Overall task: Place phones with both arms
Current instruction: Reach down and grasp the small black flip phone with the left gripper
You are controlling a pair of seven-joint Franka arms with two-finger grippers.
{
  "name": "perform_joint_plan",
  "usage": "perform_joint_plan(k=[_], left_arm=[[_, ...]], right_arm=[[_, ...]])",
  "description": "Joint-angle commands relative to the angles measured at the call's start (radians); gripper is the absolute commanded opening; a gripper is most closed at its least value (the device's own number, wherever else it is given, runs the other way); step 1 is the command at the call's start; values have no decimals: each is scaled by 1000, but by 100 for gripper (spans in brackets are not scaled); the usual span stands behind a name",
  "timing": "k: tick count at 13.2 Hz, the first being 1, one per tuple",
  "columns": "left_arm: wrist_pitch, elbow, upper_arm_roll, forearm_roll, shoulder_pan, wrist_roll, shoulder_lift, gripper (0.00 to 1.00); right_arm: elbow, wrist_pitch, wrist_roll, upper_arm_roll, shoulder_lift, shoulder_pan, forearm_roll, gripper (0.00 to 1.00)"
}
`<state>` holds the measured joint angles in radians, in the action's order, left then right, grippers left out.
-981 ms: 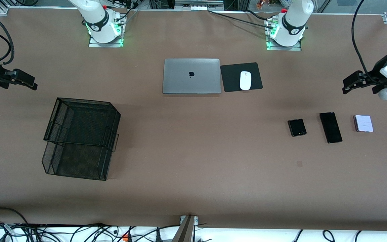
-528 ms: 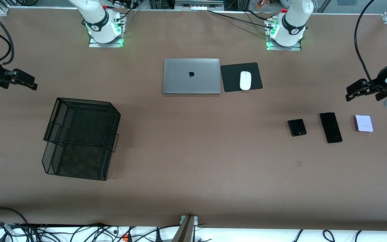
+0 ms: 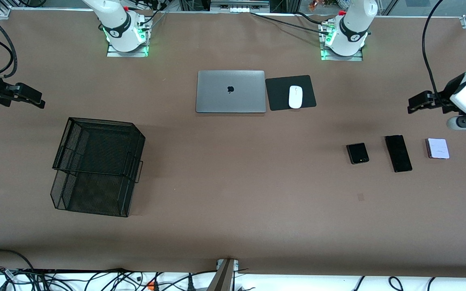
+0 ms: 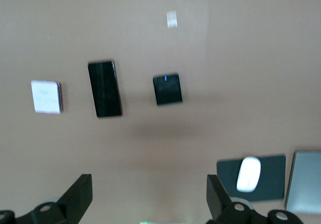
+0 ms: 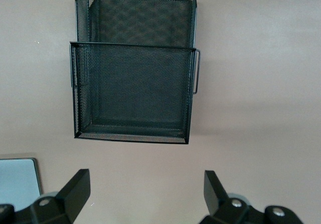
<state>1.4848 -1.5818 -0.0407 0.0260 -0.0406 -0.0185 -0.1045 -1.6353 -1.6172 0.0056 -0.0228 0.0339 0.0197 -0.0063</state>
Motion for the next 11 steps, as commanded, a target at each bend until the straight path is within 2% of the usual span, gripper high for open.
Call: perform_joint_plan(k=[1, 3, 4, 9, 11], left_arm=[[-14, -24, 2, -27, 1, 23, -84, 100], [47, -38, -14, -27, 4, 17, -188, 100], [119, -73, -15, -27, -8, 17, -220, 100], [607, -369, -15, -50, -13, -52, -228, 100], [768, -453, -15, -50, -13, -67, -241, 100]], right_arm=[[-8, 8, 8, -3, -12, -3, -3, 100], [-8, 8, 8, -3, -12, -3, -3, 100], [-9, 8, 8, -3, -12, -3, -3, 100], [-9, 6, 8, -3, -9, -3, -4, 100], [-9, 6, 8, -3, -9, -3, -6, 100]])
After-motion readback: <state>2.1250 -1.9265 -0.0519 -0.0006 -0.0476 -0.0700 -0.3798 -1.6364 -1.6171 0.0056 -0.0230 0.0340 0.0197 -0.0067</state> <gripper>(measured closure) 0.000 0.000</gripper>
